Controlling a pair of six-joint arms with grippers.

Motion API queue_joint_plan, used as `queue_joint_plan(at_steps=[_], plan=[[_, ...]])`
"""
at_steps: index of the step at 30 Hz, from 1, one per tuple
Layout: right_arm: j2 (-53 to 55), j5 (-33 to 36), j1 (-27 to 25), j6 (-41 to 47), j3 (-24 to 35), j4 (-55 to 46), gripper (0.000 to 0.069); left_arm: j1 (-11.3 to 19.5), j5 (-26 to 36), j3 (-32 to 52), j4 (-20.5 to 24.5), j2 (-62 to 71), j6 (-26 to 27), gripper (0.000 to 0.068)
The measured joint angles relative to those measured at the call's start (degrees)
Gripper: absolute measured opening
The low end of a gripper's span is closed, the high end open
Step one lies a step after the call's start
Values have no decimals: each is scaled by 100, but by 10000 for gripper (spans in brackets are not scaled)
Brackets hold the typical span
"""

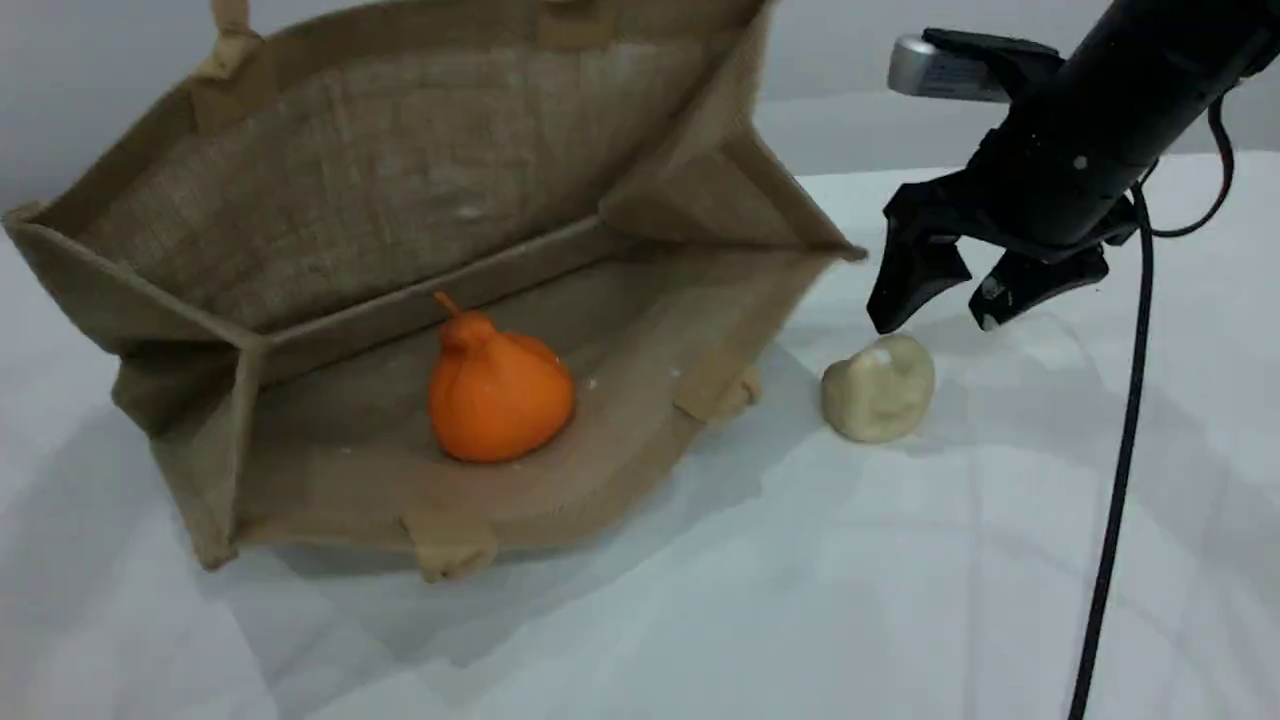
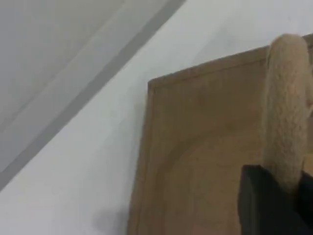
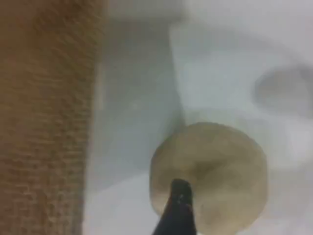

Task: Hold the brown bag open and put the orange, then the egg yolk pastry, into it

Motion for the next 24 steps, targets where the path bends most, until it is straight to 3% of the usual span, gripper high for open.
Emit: queue_joint_plan(at_steps=[18,24], plan=[[230,-87,352,-379,-6,322,572,-5,19,0,-10,0,5,92],[230,-114,352,-379,-6,239,479,-5,19,0,-24,0,0,92]])
